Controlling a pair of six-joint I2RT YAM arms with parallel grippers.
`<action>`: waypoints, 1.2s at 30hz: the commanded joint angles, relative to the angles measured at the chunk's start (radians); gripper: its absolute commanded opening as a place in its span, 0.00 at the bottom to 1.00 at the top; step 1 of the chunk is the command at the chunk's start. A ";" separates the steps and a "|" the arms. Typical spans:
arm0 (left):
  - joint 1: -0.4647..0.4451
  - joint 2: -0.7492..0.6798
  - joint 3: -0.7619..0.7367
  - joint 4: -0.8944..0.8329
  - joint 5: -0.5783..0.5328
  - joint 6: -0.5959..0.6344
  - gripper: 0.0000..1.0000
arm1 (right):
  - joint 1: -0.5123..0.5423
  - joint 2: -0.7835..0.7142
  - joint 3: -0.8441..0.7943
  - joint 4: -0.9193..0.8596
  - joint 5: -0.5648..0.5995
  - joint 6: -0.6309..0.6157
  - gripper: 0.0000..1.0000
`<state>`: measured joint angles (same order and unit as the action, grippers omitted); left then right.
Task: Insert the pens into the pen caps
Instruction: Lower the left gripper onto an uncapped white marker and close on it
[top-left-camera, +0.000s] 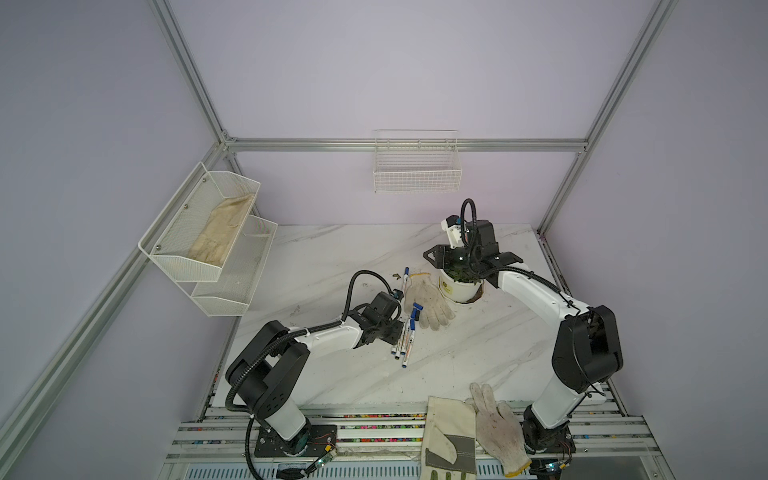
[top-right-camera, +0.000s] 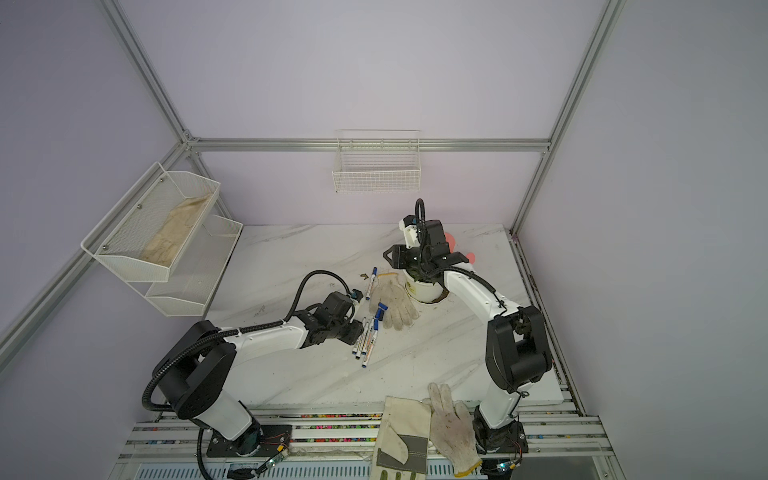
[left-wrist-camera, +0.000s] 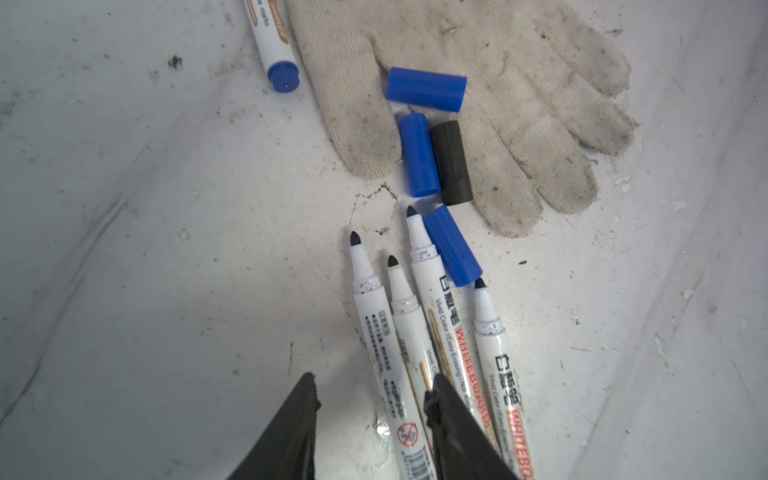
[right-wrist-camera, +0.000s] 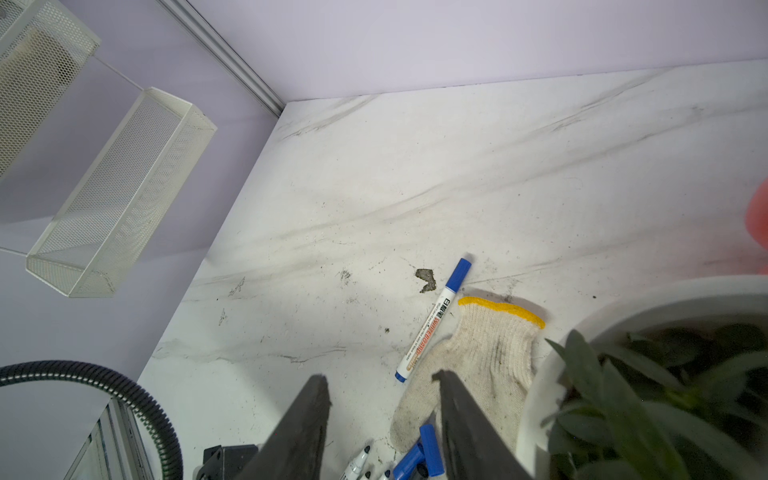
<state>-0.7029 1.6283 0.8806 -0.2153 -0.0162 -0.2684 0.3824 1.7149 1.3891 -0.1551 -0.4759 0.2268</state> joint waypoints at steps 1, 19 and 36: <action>-0.014 0.018 -0.004 -0.012 -0.013 0.019 0.44 | 0.003 -0.001 0.016 -0.015 -0.001 -0.010 0.46; -0.021 0.044 -0.004 -0.108 -0.054 -0.039 0.34 | 0.005 -0.006 0.010 -0.008 -0.005 -0.009 0.46; -0.035 0.146 0.108 -0.225 -0.209 -0.057 0.11 | 0.003 -0.016 0.010 -0.012 0.028 -0.009 0.45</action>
<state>-0.7410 1.7237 0.9516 -0.3420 -0.1841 -0.3046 0.3824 1.7149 1.3891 -0.1547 -0.4625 0.2268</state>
